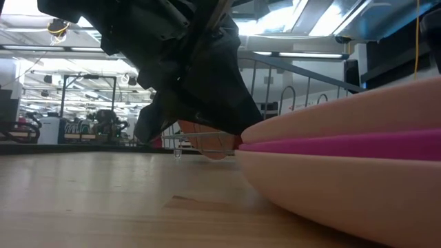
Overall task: Sort dishes
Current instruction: Put the light brown plate into the dish rack
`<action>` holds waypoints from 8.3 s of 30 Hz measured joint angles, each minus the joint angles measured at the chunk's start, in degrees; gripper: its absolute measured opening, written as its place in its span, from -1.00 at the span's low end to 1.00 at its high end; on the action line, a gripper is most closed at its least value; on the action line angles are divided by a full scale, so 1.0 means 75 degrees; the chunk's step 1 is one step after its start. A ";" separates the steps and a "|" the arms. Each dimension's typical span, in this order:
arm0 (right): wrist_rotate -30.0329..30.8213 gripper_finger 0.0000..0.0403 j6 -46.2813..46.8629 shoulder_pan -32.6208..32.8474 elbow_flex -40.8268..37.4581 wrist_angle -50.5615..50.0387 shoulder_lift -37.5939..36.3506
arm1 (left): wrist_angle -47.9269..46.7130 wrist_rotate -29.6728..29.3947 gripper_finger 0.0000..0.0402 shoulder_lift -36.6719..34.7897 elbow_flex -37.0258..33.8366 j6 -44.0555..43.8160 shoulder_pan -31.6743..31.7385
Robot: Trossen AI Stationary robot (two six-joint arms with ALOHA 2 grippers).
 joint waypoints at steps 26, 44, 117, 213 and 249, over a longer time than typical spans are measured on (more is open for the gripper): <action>-0.0137 -0.93 -0.0088 0.0000 0.1200 -0.1182 -0.0003 | 0.0028 0.0009 -0.98 -0.0244 -0.0003 0.0512 -0.0053; -0.0071 -0.94 -0.0227 0.0000 0.1673 -0.1951 -0.0003 | 0.1988 0.0942 -0.91 -0.1828 0.0003 0.4014 -0.0921; 0.0734 -0.90 -0.1063 -0.1204 0.4651 -0.3718 -0.0029 | 0.0376 0.0992 -0.98 -0.1635 0.0370 0.7768 -0.0713; 0.7952 -0.21 -0.2761 -0.1151 0.8226 -0.7663 -0.4503 | 0.6167 -0.5984 -1.00 -0.1207 0.0367 0.1859 0.1092; 0.8344 -0.21 -0.0943 -0.1154 -0.1183 -0.4739 -0.7606 | 0.4292 -0.6446 -1.00 -0.1154 0.0370 -0.0194 0.1846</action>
